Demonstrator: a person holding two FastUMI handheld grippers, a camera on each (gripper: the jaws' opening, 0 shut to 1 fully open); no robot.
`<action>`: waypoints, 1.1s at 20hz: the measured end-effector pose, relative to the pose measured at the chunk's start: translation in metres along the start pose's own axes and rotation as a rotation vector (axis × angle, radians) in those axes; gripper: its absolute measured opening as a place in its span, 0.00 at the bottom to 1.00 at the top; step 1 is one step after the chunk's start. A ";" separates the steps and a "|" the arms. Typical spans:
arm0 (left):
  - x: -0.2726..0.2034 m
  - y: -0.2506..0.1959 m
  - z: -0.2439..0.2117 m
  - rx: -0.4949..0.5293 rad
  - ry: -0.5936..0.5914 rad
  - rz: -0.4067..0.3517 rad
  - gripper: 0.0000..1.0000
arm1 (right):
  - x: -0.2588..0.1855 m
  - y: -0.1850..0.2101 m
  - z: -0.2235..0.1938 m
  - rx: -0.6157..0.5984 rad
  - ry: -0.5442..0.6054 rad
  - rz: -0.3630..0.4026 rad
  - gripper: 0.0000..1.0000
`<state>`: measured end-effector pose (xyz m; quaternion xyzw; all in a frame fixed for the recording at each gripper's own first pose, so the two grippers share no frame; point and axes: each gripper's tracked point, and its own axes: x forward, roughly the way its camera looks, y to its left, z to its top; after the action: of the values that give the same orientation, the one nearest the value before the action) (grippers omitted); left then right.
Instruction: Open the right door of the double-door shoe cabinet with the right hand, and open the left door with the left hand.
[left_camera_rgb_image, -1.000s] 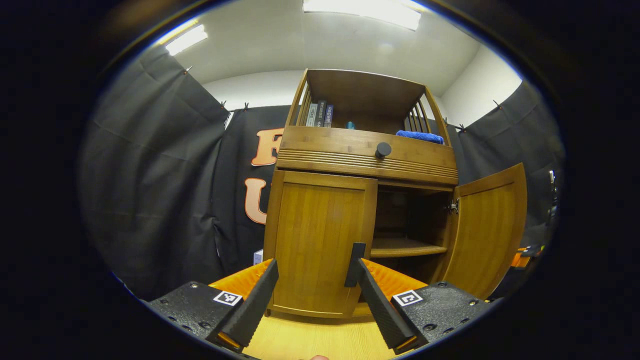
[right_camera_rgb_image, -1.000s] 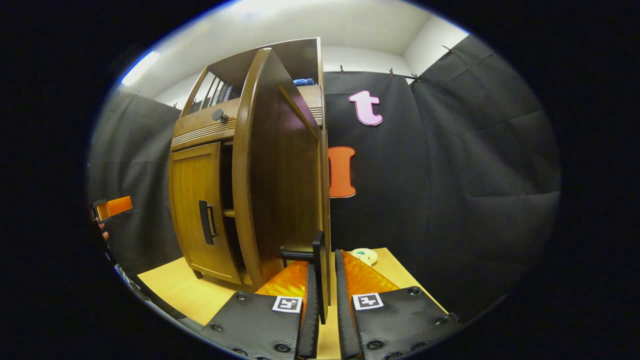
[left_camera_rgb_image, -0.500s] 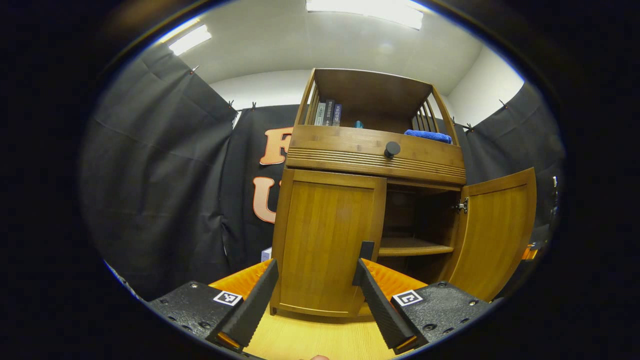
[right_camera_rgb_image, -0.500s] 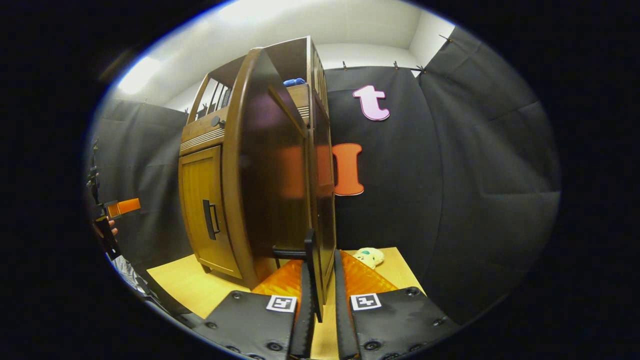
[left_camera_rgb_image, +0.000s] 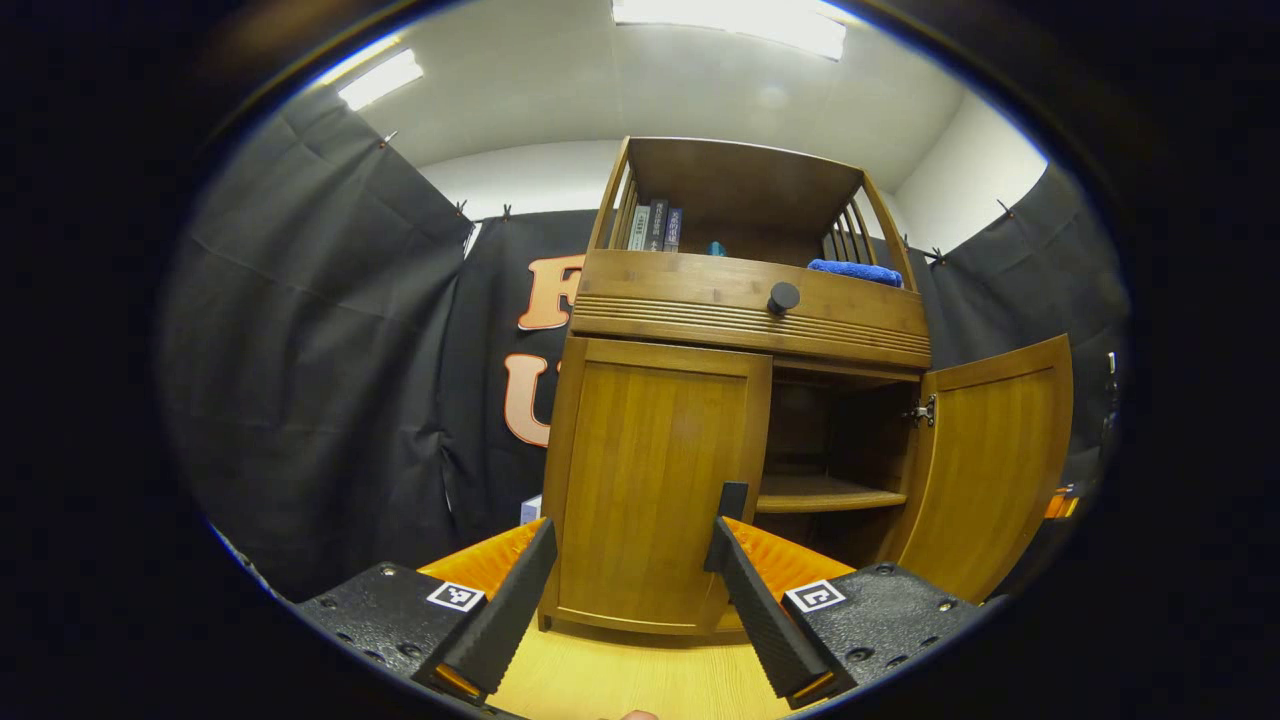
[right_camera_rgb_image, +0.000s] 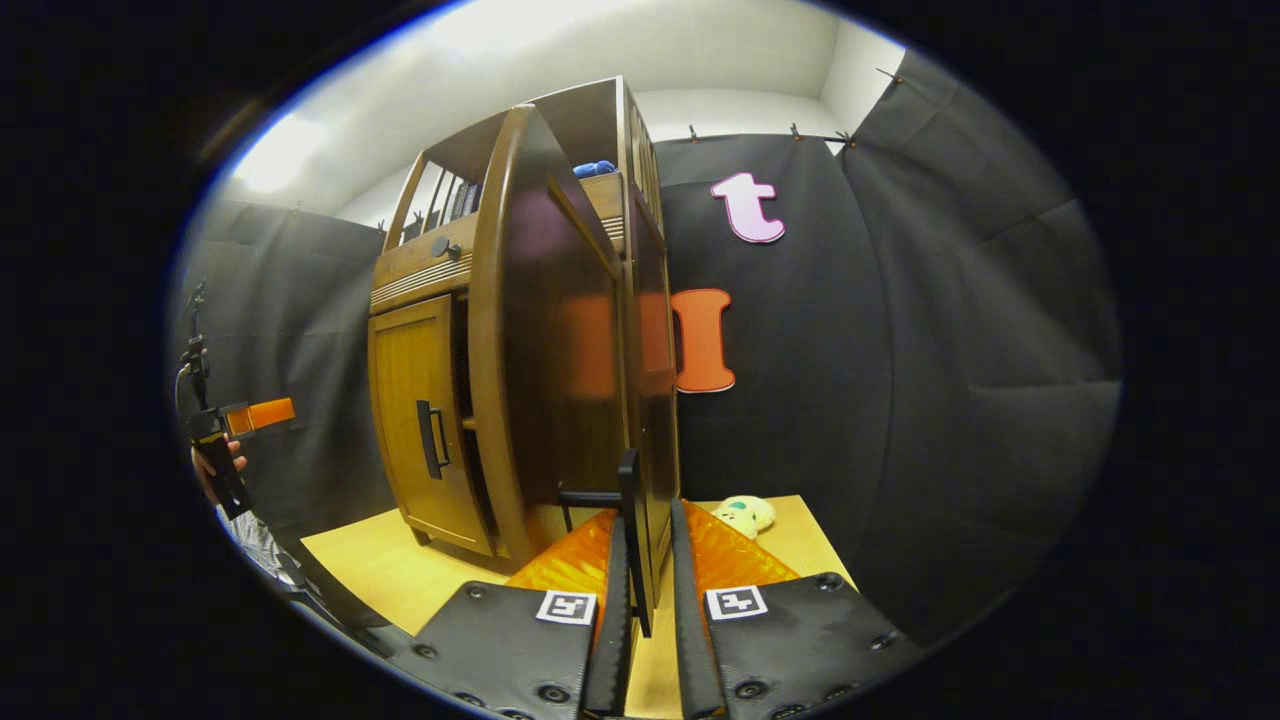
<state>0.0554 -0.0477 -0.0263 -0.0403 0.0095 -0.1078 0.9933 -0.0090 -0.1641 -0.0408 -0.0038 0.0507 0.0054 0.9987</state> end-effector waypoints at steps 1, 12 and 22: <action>0.003 -0.003 -0.003 -0.003 0.001 -0.010 0.94 | -0.002 0.000 0.000 0.009 -0.002 -0.012 0.28; 0.084 -0.060 -0.033 -0.014 0.070 -0.165 0.94 | -0.079 0.006 0.025 -0.007 -0.063 -0.255 0.29; 0.167 -0.092 -0.085 -0.046 0.171 -0.219 0.95 | -0.116 0.067 0.025 0.014 -0.051 -0.309 0.51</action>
<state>0.1961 -0.1799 -0.1056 -0.0544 0.0923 -0.2182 0.9700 -0.1222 -0.0977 -0.0048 -0.0046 0.0240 -0.1485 0.9886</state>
